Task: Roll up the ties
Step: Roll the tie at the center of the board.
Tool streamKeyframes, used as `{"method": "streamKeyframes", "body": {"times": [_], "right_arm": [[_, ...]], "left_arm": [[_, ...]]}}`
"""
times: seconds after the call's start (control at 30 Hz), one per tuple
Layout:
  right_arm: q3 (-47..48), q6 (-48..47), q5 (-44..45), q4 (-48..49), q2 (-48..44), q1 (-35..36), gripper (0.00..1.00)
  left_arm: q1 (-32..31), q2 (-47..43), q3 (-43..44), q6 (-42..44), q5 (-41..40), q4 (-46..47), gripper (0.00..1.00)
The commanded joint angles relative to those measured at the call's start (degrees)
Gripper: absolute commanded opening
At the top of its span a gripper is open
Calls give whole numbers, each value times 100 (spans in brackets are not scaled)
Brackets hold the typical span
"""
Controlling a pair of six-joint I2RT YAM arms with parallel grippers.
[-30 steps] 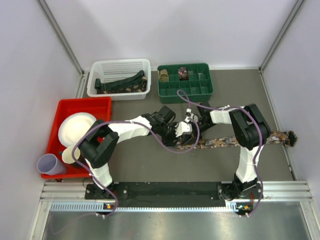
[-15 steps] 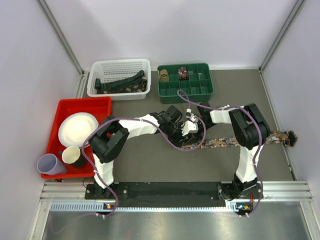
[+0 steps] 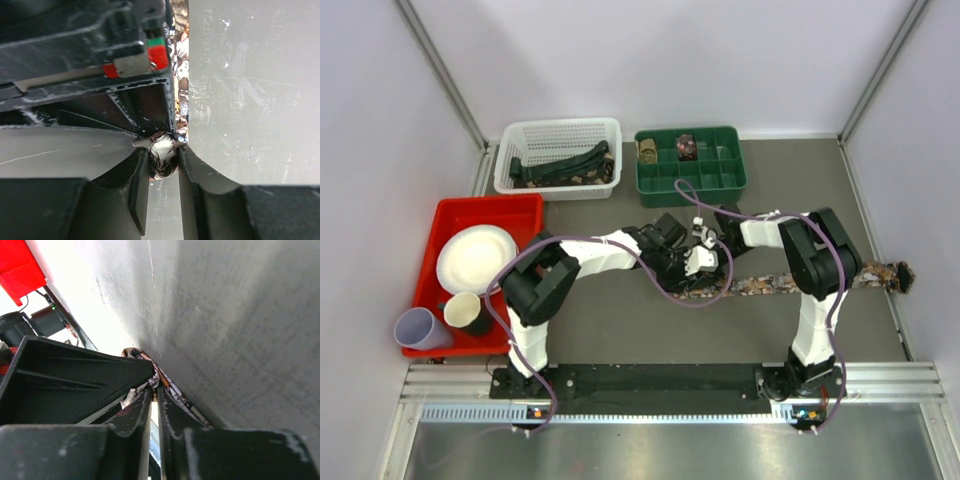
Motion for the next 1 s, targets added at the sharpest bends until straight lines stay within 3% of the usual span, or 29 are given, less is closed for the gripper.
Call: {"method": "streamKeyframes", "body": {"times": [0.0, 0.2, 0.47, 0.73, 0.97], "right_arm": [[212, -141, 161, -462, -403, -99, 13], [169, -405, 30, -798, -702, -397, 22], [-332, 368, -533, 475, -834, -407, 41], [-473, 430, -691, 854, -553, -240, 27], [-754, 597, -885, 1171, -412, -223, 26]], "left_arm": [[-99, 99, -333, 422, -594, -476, 27], [-125, 169, -307, 413, -726, -503, 26], [-169, 196, -289, 369, -735, -476, 26], [-178, 204, -298, 352, -735, -476, 26], [-178, 204, -307, 264, -700, -450, 26]]}}
